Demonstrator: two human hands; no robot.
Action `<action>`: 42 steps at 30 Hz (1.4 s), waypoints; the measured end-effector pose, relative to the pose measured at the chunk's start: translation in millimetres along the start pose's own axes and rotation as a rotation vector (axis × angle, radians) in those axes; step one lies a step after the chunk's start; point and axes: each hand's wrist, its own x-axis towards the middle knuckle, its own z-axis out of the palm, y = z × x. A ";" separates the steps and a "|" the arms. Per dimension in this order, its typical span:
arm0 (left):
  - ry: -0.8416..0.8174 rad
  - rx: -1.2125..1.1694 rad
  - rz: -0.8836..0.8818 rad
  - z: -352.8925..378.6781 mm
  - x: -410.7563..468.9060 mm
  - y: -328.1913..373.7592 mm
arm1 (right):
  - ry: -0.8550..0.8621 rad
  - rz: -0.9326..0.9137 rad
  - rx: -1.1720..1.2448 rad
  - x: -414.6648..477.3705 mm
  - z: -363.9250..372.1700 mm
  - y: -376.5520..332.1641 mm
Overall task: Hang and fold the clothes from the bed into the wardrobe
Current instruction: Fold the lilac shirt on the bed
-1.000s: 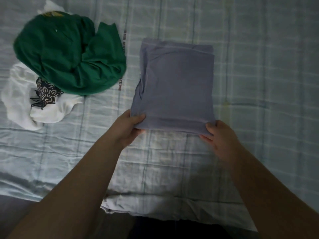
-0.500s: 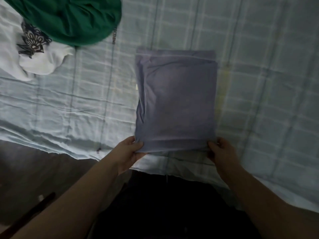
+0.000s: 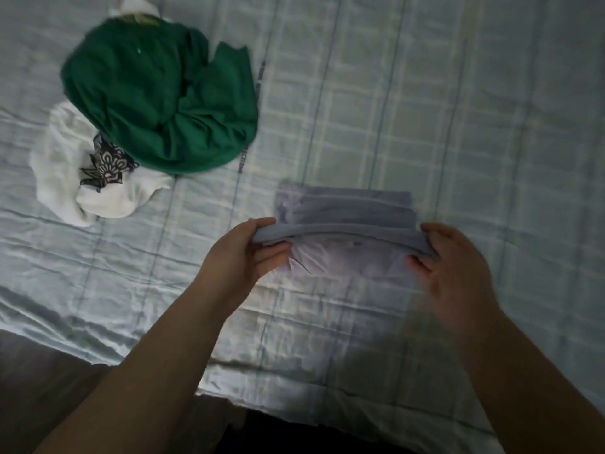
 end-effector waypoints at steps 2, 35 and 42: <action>0.021 -0.088 -0.005 15.4 26.9 8.5 | 0.027 0.032 0.029 29.9 13.3 -4.8; 0.378 0.975 0.446 20.9 59.3 -44.2 | 0.283 -0.487 -1.077 69.9 14.4 49.8; 0.394 1.065 0.095 40.3 82.9 -34.4 | 0.405 -0.085 -1.095 75.5 26.4 49.1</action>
